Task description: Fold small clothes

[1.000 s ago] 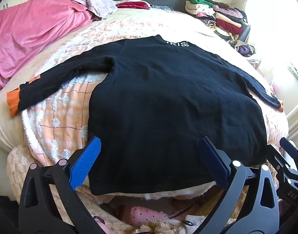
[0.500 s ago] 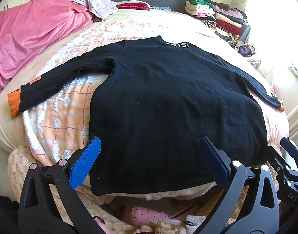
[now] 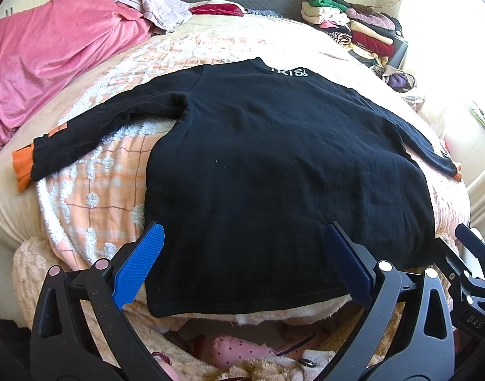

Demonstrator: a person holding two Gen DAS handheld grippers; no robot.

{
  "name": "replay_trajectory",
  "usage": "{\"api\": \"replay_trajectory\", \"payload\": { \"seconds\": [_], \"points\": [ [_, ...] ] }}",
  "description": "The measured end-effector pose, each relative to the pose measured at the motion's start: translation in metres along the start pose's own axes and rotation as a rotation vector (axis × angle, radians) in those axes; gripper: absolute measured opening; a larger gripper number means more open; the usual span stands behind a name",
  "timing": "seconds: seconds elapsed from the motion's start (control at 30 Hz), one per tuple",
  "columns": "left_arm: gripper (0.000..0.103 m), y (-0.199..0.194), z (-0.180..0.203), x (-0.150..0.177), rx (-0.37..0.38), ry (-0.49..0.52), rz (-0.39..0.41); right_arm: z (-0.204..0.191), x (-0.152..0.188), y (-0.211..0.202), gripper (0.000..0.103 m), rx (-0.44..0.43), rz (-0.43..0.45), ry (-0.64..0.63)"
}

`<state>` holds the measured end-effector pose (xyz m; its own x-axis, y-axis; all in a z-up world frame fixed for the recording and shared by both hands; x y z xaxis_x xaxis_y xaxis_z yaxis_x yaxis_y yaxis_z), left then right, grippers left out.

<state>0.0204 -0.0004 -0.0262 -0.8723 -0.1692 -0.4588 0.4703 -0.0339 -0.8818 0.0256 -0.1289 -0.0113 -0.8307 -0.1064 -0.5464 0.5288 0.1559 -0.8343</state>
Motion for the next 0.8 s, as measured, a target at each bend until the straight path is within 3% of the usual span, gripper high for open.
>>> {"api": "replay_trajectory", "payload": {
  "seconds": [0.8],
  "points": [
    [0.095,0.0004,0.0031,0.0025,-0.001,0.001,-0.001,-0.0034,-0.0030,-0.0005,0.099,-0.012,0.001,0.005]
  ]
}}
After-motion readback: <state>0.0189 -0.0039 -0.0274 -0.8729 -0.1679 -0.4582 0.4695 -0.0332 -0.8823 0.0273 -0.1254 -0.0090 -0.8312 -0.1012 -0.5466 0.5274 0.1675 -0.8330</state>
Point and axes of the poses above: each gripper's, at about its wrist camera, not at the fingertips, and y roughly the way its jaws point, z to its right, x to its underside, the point moved 4 cm from there along y, roughly the way its jaws point, and after that the axes turned 11 degrees about -z, right-handed, at the moved point
